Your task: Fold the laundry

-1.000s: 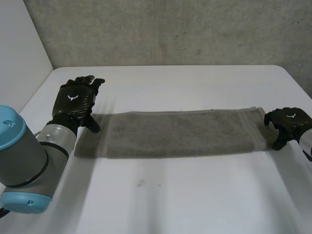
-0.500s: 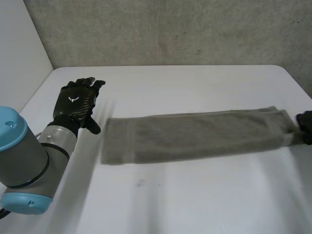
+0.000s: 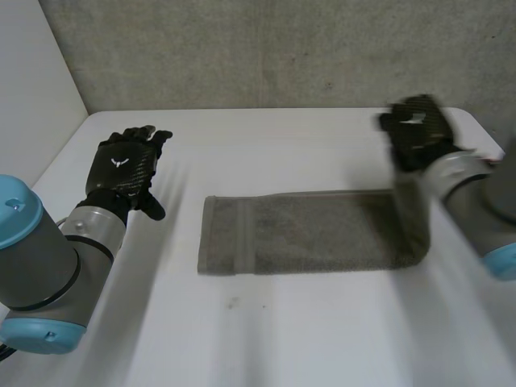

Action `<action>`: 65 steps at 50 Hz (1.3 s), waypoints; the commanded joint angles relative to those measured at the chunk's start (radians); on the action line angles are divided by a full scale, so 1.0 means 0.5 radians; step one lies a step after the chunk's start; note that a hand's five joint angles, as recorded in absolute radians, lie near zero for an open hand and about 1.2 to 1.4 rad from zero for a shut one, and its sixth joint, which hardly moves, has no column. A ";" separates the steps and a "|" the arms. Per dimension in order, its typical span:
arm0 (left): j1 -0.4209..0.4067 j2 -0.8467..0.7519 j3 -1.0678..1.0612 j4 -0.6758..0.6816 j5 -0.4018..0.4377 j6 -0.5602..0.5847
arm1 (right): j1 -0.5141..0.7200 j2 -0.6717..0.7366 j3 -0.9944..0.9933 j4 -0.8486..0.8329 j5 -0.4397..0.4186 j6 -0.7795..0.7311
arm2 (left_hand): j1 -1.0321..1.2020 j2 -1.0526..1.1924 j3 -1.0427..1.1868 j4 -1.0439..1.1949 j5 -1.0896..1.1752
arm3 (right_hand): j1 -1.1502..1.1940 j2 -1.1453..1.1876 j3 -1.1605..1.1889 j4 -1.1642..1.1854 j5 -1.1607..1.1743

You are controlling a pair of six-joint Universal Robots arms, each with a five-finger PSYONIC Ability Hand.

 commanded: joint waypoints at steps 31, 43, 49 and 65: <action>-0.040 -0.014 -0.015 -0.003 0.011 -0.006 | 0.864 0.271 -0.103 0.062 0.136 0.234 | -0.003 0.019 0.015 0.012 -0.050 | -1.560 -2.004 -2.034 -2.034 -1.965; -0.129 -0.090 -0.040 0.018 0.014 -0.003 | 0.272 0.093 0.476 0.152 0.118 0.682 | -0.003 0.019 0.015 0.012 -0.050 | -1.560 -2.004 -2.034 -2.034 -1.965; -0.132 -0.127 -0.031 0.037 0.014 -0.003 | 0.113 0.157 0.602 0.072 0.121 0.673 | -0.003 0.019 0.015 0.012 -0.050 | -0.779 -1.223 -1.253 -1.253 -1.184; -0.126 -0.124 -0.040 0.037 0.014 -0.003 | 0.203 0.090 0.437 -0.370 0.130 0.143 | -0.003 0.019 0.015 0.012 -0.050 | 0.884 0.439 0.410 0.409 0.478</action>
